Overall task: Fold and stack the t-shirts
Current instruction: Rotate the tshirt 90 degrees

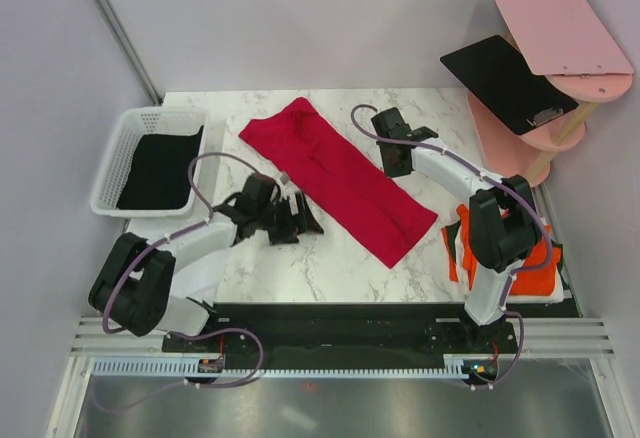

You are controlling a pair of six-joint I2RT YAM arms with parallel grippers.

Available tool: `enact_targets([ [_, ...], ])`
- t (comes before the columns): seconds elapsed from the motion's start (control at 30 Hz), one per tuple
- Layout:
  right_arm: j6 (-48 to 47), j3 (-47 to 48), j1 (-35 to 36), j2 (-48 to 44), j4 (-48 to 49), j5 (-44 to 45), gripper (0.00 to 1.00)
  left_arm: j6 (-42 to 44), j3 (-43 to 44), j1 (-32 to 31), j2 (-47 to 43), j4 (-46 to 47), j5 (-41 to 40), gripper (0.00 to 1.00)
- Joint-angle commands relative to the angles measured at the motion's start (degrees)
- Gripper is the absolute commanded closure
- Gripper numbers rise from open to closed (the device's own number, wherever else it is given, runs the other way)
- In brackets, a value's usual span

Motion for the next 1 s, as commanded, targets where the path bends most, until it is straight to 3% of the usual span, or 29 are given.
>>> enact_targets([
  [0.0,1.01,3.33,-3.76,0.42,3.53,0.78,0.90,-14.96,-9.17,-9.06,-1.98,17.04,-0.67,0.12],
  [0.27,0.83,4.83,-7.54,-0.72,3.98,-1.16,0.88,-20.84,-9.80,-20.24,7.94,26.97,-3.84,0.14],
  [0.53,0.22,3.59,-8.59,-2.74,4.07,-1.77,0.86,-24.45,-0.94,-27.72,26.90,33.13,-4.46,0.19],
  [0.57,0.04,3.59,-8.68,-3.09,4.16,-1.86,0.78,-25.33,-0.14,-28.15,28.33,33.57,-4.37,0.20],
  [0.7,-0.22,4.03,-9.12,-3.71,4.16,-2.30,0.65,-26.91,3.20,-29.56,33.78,34.37,-3.41,0.45],
  [0.77,-0.31,4.21,-9.56,-3.98,4.16,-2.57,0.64,-27.09,3.56,-29.65,34.75,34.11,-3.67,0.53],
  [0.93,-0.40,4.12,-10.00,-3.71,4.33,-4.14,0.63,-26.48,2.25,-29.74,33.71,31.48,-5.42,0.98],
  [0.97,-0.40,3.77,-10.00,-3.36,4.42,-4.58,0.64,-26.13,1.81,-29.74,33.27,31.29,-5.78,0.98],
])
